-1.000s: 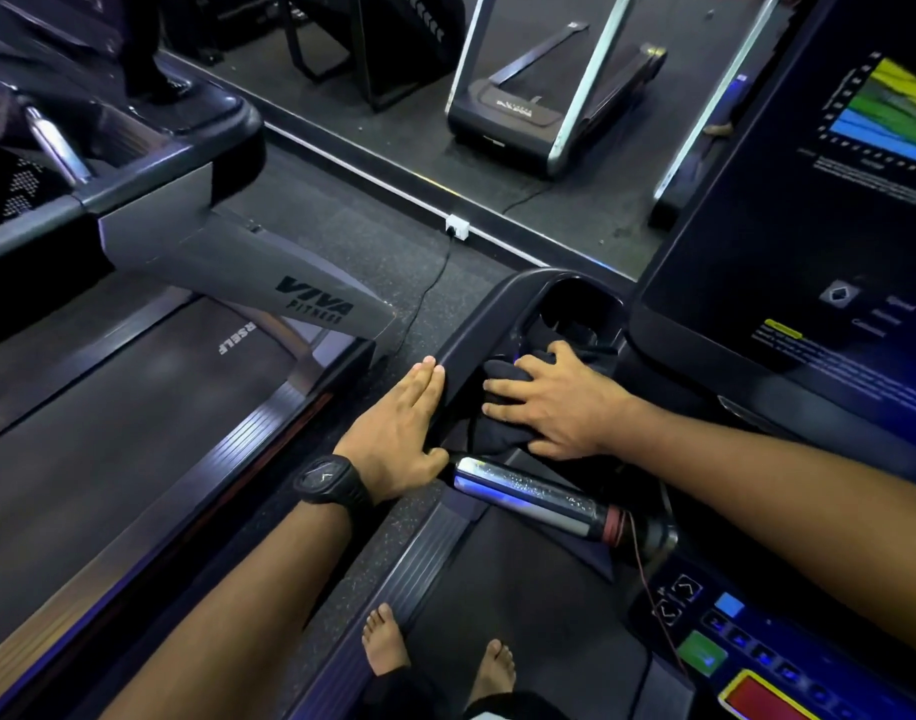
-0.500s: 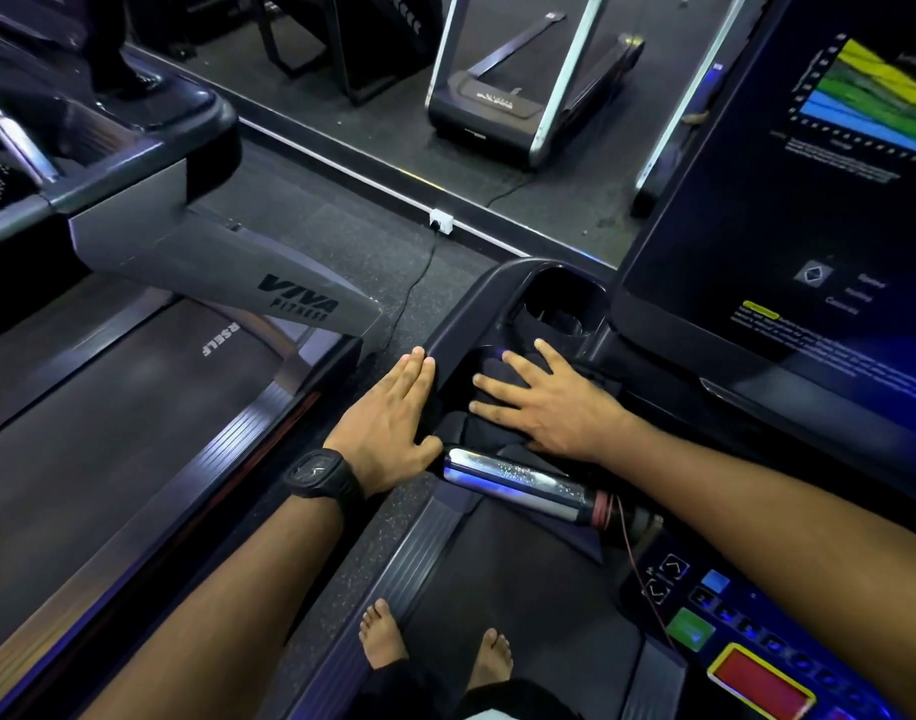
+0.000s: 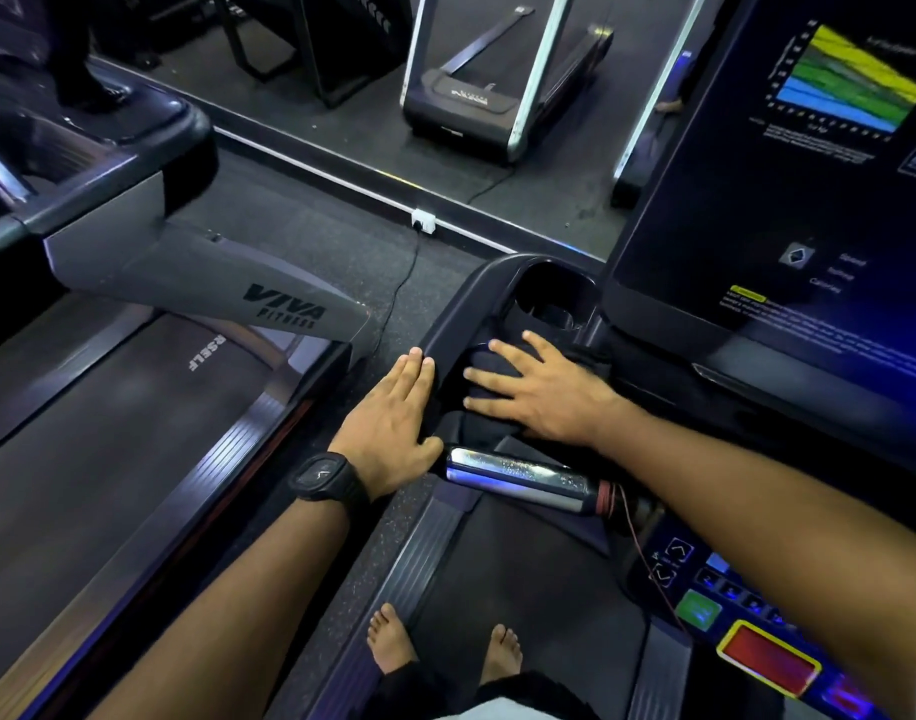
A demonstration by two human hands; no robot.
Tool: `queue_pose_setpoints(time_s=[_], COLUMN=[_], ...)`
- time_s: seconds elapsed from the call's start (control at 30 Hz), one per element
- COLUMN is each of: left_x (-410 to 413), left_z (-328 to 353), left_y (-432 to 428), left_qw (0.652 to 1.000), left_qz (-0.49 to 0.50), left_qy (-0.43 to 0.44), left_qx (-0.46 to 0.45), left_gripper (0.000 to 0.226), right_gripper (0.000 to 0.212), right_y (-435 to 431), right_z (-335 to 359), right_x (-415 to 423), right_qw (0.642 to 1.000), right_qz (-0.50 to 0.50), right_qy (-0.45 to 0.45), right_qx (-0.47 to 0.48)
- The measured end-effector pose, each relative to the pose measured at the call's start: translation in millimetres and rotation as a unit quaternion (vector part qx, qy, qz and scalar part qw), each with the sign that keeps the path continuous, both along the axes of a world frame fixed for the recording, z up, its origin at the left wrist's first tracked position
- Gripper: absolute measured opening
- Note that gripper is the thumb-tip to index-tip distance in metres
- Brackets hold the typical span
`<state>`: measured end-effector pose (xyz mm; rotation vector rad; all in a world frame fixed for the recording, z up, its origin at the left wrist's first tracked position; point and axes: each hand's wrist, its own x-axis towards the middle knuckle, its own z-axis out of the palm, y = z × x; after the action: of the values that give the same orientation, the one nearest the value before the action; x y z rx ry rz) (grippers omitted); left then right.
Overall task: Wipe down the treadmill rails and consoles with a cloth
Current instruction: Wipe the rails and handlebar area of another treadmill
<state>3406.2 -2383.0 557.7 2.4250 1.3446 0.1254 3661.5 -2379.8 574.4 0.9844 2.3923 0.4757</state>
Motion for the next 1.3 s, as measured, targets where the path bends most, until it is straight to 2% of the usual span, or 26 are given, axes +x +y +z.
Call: queue_pose_setpoints(time_s=[0.1, 0.23, 0.33, 0.47, 0.53, 0.67, 0.73, 0.8, 0.83, 1.0, 1.13, 1.17, 1.2, 1.27, 1.3], left_x=[0, -1, 1, 3, 6, 10, 11, 12, 13, 15, 19, 20, 21, 25, 26], left_z=[0, -1, 0, 1, 2, 0, 0, -1, -1, -1, -2, -2, -1, -1, -1], left_y=[1, -1, 1, 4, 8, 17, 21, 25, 26, 29, 37, 38, 39, 42, 44], left_qw=[1.0, 1.0, 1.0, 1.0, 1.0, 0.999, 0.999, 0.999, 0.999, 0.999, 0.999, 0.999, 0.999, 0.999, 0.999], left_qz=[-0.006, -0.006, -0.002, -0.008, -0.014, -0.031, -0.041, -0.044, -0.044, -0.051, -0.048, -0.047, -0.046, -0.045, -0.044], left_qy=[0.002, -0.007, -0.016, -0.019, -0.023, -0.017, -0.012, -0.016, -0.017, -0.014, -0.014, -0.014, -0.016, -0.016, -0.014], left_qx=[0.0, 0.005, 0.007, 0.008, 0.008, 0.006, 0.005, 0.004, 0.006, -0.004, -0.008, -0.008, -0.009, -0.01, -0.009], left_gripper=[0.099, 0.097, 0.098, 0.091, 0.089, 0.089, 0.09, 0.09, 0.09, 0.09, 0.09, 0.09, 0.09, 0.09, 0.09], right_gripper=[0.083, 0.082, 0.085, 0.088, 0.089, 0.086, 0.075, 0.065, 0.064, 0.064, 0.068, 0.071, 0.075, 0.081, 0.081], right_y=[-9, -24, -5, -3, -13, -8, 10, 29, 33, 30, 80, 81, 75, 49, 42], right_z=[-6, -20, -13, -11, -18, -18, -7, 4, 6, 5, 15, 16, 15, 7, 4], right_x=[-3, 21, -8, -42, -44, -40, -42, -48, -50, -53, -40, -41, -44, -51, -53], right_qw=[0.994, 0.995, 0.976, 0.924, 0.913, 0.917, 0.881, 0.809, 0.784, 0.782, 0.736, 0.744, 0.768, 0.819, 0.83], right_qz=[-0.088, -0.046, -0.165, -0.314, -0.33, -0.311, -0.363, -0.464, -0.496, -0.503, -0.543, -0.538, -0.521, -0.485, -0.479], right_qy=[0.049, 0.063, 0.109, 0.187, 0.201, 0.217, 0.269, 0.341, 0.357, 0.354, 0.404, 0.397, 0.373, 0.305, 0.28], right_qx=[0.04, 0.067, 0.086, 0.111, 0.133, 0.126, 0.137, 0.119, 0.11, 0.098, -0.009, -0.021, -0.014, 0.039, 0.057])
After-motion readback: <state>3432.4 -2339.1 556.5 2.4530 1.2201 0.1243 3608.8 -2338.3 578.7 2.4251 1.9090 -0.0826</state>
